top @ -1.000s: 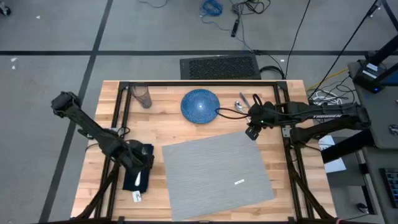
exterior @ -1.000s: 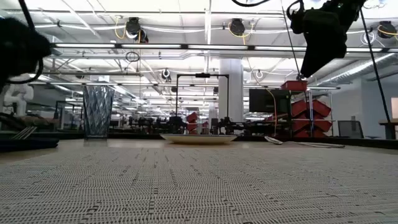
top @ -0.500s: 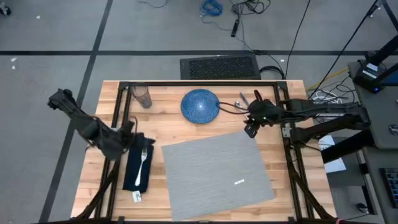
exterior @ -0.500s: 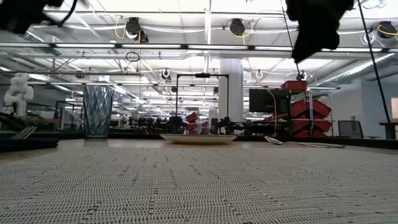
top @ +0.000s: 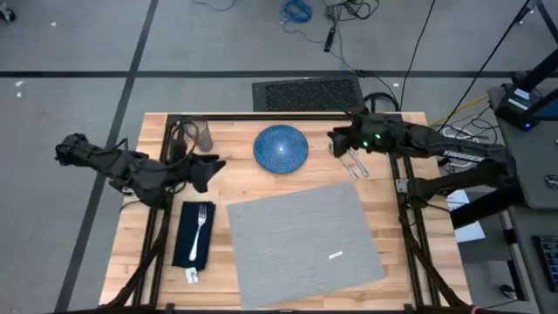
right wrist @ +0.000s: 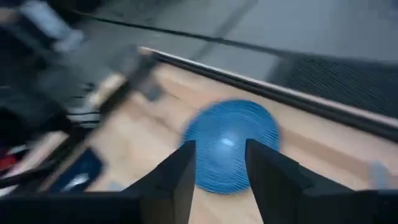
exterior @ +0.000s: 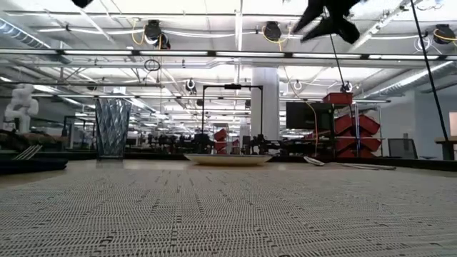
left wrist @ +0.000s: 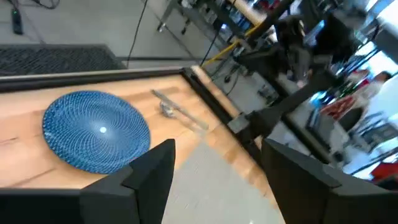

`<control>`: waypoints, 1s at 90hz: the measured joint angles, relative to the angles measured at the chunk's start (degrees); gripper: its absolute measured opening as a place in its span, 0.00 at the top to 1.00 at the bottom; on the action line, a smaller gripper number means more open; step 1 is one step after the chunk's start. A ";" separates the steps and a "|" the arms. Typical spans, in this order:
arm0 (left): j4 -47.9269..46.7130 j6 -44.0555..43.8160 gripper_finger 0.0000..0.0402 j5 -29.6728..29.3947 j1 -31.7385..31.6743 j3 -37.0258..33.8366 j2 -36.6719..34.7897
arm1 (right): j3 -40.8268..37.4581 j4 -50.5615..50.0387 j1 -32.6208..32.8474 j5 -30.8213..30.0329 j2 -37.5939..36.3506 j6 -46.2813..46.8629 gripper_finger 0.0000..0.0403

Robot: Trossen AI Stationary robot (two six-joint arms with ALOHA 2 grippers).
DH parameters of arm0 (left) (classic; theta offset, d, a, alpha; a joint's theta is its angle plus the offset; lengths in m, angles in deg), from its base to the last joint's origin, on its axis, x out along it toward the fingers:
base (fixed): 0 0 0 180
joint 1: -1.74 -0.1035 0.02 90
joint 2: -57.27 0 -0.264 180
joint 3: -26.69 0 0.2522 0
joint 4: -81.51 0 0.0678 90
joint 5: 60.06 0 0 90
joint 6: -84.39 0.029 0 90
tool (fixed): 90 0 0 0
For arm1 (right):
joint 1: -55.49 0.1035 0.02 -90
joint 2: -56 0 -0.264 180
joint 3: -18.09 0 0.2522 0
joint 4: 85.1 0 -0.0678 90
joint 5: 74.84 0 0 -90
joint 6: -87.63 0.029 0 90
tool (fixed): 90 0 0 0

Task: Set table place
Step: Put the silver knife on the gray placemat

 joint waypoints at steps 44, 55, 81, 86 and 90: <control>-2.32 5.75 0.44 29.67 -16.25 -0.86 19.14 | -0.85 -13.97 -17.64 12.42 23.73 -17.83 0.79; -2.35 5.81 0.44 31.68 -16.46 -0.86 21.38 | -2.59 -12.70 -21.77 14.46 26.90 -21.06 0.79; -2.29 5.83 0.44 33.09 -16.44 -0.86 22.67 | -10.10 -6.95 -29.99 17.37 27.59 -18.79 0.74; -2.31 6.58 0.44 33.15 -16.44 -0.86 22.70 | -11.16 -5.09 -30.85 19.33 27.59 -18.68 0.73; -2.30 7.10 0.44 33.15 -16.44 -0.86 22.69 | -12.08 -3.93 -31.19 19.90 27.59 -18.68 0.73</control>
